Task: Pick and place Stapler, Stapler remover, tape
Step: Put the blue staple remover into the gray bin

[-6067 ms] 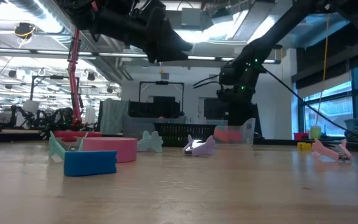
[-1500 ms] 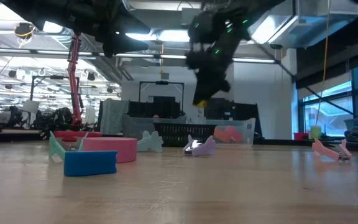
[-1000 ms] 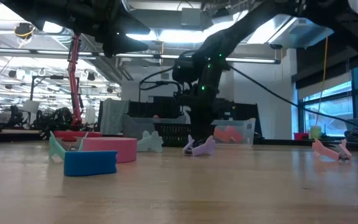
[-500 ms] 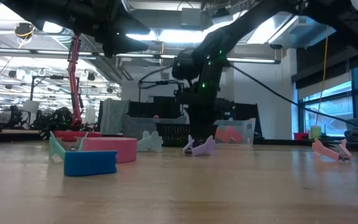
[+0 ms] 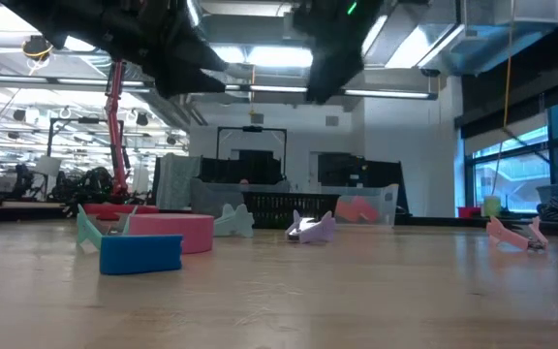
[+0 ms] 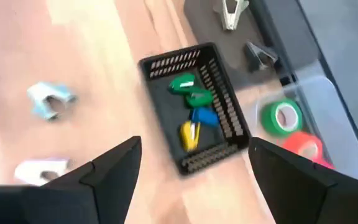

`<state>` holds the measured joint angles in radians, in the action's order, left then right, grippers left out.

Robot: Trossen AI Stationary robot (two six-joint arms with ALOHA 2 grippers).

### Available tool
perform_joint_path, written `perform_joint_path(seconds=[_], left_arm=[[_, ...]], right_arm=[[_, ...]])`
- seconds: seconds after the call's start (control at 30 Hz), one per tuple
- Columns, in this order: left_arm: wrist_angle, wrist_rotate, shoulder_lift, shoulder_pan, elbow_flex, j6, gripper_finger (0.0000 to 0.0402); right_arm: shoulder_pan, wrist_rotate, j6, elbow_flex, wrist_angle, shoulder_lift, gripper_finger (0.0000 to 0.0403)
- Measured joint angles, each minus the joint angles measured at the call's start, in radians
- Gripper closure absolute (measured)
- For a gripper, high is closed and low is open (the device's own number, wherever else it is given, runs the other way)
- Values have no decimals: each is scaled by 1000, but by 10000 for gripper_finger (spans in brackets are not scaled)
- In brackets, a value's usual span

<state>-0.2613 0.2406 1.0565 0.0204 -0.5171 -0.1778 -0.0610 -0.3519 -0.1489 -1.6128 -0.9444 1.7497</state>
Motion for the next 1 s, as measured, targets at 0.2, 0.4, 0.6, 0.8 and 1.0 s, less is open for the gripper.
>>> perform_joint_path(seconds=[0.2,0.4,0.6,0.8,1.0], left_arm=[[73,-29,49,0,0,-66,119],[88,-79,174,0,-1,-90,119],[70,-79,300,23,0,-117,119],[0,-90,396,49,0,-153,119],[-68,-167,473,76,0,-199,119]], right_arm=[[154,-119,-209,129,-123,-171,103],[247,-238,-438,314,-190,-309,103],[263,-291,-552,457,-169,-384,103],[263,-295,-580,533,-150,-391,103],[262,-302,-580,557,-137,-391,103]])
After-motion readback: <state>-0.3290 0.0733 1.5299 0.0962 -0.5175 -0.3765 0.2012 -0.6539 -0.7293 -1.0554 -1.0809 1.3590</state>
